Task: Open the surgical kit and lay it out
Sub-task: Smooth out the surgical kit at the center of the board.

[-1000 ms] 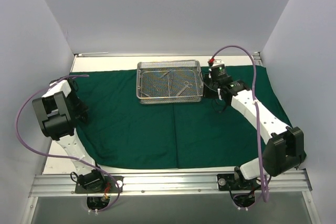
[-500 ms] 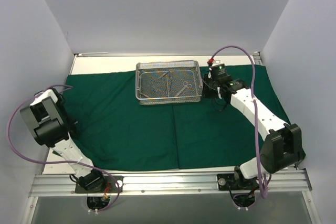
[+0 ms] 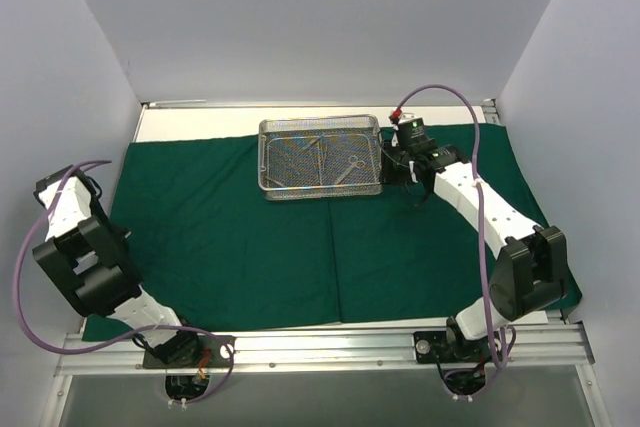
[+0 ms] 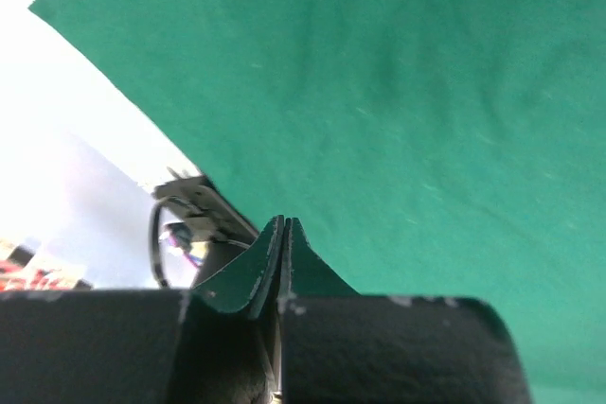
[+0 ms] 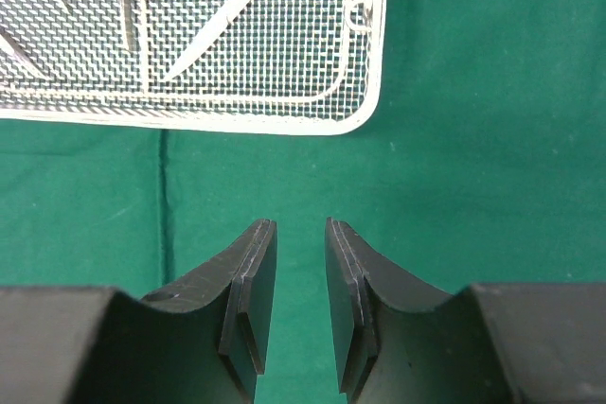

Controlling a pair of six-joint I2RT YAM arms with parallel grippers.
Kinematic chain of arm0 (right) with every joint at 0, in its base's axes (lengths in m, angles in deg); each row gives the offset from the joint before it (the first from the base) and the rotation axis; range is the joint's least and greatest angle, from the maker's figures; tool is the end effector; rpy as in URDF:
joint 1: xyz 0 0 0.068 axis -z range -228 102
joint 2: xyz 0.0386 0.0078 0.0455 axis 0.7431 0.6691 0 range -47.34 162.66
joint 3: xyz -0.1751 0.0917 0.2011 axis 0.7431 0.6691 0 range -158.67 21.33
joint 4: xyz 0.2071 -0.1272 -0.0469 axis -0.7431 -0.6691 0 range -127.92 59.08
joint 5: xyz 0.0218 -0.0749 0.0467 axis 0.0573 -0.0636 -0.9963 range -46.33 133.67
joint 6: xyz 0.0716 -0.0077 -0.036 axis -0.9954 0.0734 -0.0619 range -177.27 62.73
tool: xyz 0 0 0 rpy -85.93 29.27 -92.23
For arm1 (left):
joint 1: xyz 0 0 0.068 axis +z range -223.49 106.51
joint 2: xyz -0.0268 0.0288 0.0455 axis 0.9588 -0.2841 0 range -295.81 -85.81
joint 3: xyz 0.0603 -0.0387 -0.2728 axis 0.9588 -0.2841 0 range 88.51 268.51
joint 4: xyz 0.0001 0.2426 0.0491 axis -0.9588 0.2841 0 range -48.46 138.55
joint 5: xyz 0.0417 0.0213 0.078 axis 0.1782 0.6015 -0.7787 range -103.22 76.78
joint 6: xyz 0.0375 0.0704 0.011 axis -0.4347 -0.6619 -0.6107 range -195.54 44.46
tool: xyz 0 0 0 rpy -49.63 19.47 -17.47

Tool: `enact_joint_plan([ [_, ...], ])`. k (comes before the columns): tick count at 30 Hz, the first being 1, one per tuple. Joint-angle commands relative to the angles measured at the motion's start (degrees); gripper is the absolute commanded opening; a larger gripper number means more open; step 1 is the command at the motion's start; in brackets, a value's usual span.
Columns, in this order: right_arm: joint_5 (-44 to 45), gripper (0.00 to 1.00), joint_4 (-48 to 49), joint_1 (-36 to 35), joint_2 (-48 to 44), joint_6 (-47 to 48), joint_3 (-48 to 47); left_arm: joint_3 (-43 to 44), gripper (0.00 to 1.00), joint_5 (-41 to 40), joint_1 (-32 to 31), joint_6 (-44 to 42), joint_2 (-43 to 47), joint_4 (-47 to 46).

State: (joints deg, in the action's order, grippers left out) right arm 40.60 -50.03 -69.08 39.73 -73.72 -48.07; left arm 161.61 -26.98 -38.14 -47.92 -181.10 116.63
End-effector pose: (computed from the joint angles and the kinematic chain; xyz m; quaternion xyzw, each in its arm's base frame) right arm 0.3331 0.1324 0.2881 -0.0481 0.8926 0.1667 0.4162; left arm 0.2050 0.1656 0.2140 0.5111 -0.8488 -0.1150 0.0708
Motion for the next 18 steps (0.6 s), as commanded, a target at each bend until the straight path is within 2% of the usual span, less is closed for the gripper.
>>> enact_joint_plan([
  [1,0.17,0.28,-1.63,-0.28,0.21,0.01,-3.89,3.79,0.03,8.88,-0.45,-1.76,3.96,-4.15],
  [5,-0.61,0.30,-1.89,1.12,0.65,-2.27,-4.07,8.79,0.08,13.76,-4.93,-2.57,1.61,-9.61],
  [7,-4.04,0.30,-1.89,3.31,1.17,-4.28,-3.72,11.96,0.08,13.76,-7.39,-2.39,-4.01,-9.52],
  [11,-4.75,0.30,-3.38,9.81,3.89,-6.40,-3.54,19.35,0.08,15.17,-14.94,-2.74,-12.37,-9.96],
  [13,-5.89,0.29,-4.26,12.10,5.56,-7.02,-4.24,22.43,0.17,14.99,-17.06,-2.66,-16.76,-10.05],
  [15,-7.03,0.27,-4.70,15.87,7.76,-7.90,-4.42,25.23,0.20,15.34,-19.53,-2.83,-20.88,-10.49],
  [17,-8.17,0.24,-3.74,18.00,9.43,-8.51,-3.81,26.91,0.18,16.48,-20.23,-2.39,-23.70,-10.66],
  [18,-8.27,0.22,-3.65,19.31,10.13,-8.34,-3.72,27.62,0.09,17.70,-20.41,-1.96,-26.85,-10.32],
])
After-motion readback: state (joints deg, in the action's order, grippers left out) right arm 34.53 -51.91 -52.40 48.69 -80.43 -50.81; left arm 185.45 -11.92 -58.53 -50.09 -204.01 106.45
